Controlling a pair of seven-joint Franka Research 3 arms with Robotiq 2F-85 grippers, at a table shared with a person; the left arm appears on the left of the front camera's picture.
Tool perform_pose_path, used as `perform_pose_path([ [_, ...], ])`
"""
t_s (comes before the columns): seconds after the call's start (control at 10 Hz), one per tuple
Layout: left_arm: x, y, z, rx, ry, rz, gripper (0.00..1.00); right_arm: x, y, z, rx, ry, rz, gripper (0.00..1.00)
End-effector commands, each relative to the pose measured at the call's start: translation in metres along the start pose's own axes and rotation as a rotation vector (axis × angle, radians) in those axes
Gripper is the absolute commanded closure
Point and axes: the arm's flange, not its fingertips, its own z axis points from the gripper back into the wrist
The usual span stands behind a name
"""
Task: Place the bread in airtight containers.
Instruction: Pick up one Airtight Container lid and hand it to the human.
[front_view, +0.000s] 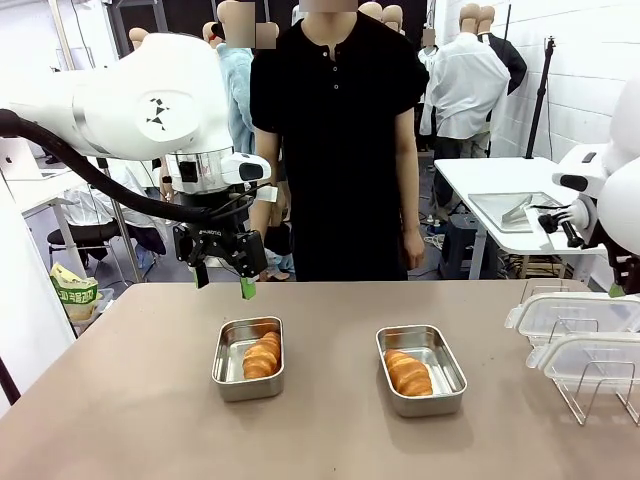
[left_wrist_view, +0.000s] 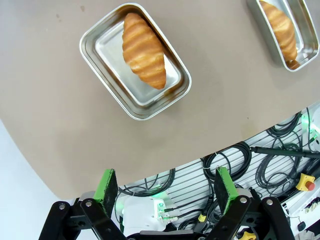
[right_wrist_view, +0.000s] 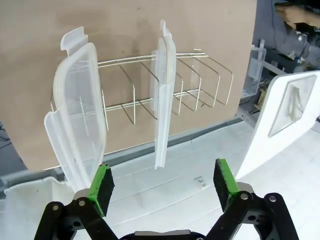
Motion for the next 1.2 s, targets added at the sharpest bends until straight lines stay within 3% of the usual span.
perform_pose_path([
  [0.0, 0.0, 0.001, 0.002, 0.008, -0.001, 0.002, 0.0, 0.001, 0.0, 0.002, -0.005, -0.003, -0.008, 0.0],
  [0.7, 0.0, 0.001, 0.002, 0.008, -0.001, 0.002, 0.0, 0.0, 0.0, 0.002, -0.004, -0.001, -0.001, 0.0],
  [1.1, 0.0, 0.001, 0.002, 0.008, -0.001, 0.002, 0.0, -0.02, 0.014, 0.0, -0.006, -0.129, -0.063, 0.0],
])
